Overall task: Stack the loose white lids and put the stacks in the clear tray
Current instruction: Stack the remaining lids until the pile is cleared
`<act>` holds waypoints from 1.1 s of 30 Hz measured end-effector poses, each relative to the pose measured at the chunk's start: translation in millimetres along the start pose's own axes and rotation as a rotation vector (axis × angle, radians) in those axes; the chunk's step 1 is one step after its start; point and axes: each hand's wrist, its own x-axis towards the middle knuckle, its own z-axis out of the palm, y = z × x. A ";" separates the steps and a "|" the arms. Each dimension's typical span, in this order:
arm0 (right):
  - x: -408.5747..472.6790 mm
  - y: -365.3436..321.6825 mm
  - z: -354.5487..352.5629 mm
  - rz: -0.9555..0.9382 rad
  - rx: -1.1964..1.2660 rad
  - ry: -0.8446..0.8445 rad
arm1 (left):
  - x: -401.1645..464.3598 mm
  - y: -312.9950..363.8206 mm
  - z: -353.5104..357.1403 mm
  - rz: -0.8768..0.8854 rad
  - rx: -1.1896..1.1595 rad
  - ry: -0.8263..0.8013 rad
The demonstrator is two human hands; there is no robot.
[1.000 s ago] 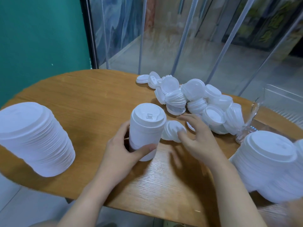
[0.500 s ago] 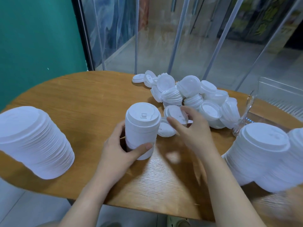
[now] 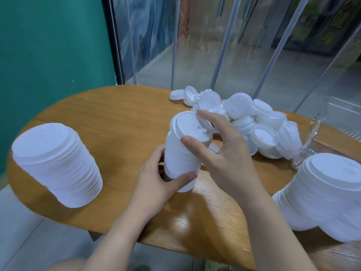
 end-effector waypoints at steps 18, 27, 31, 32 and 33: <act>-1.2 9.1 7.7 0.045 -0.096 -0.085 | 0.4 3.6 -1.4 -0.015 -0.029 -0.015; 4.5 26.3 -10.0 -0.053 0.019 0.027 | 0.7 -2.0 -7.6 -0.005 0.028 -0.005; 8.7 71.8 -18.6 0.054 -0.178 -0.021 | 1.2 -5.0 -15.6 -0.011 0.053 0.020; 8.9 80.3 -19.6 0.107 -0.253 -0.092 | 1.0 -5.4 -17.5 -0.015 0.056 0.025; 8.3 86.1 -19.9 0.156 -0.300 -0.161 | 0.3 -5.9 -19.2 -0.019 0.060 0.030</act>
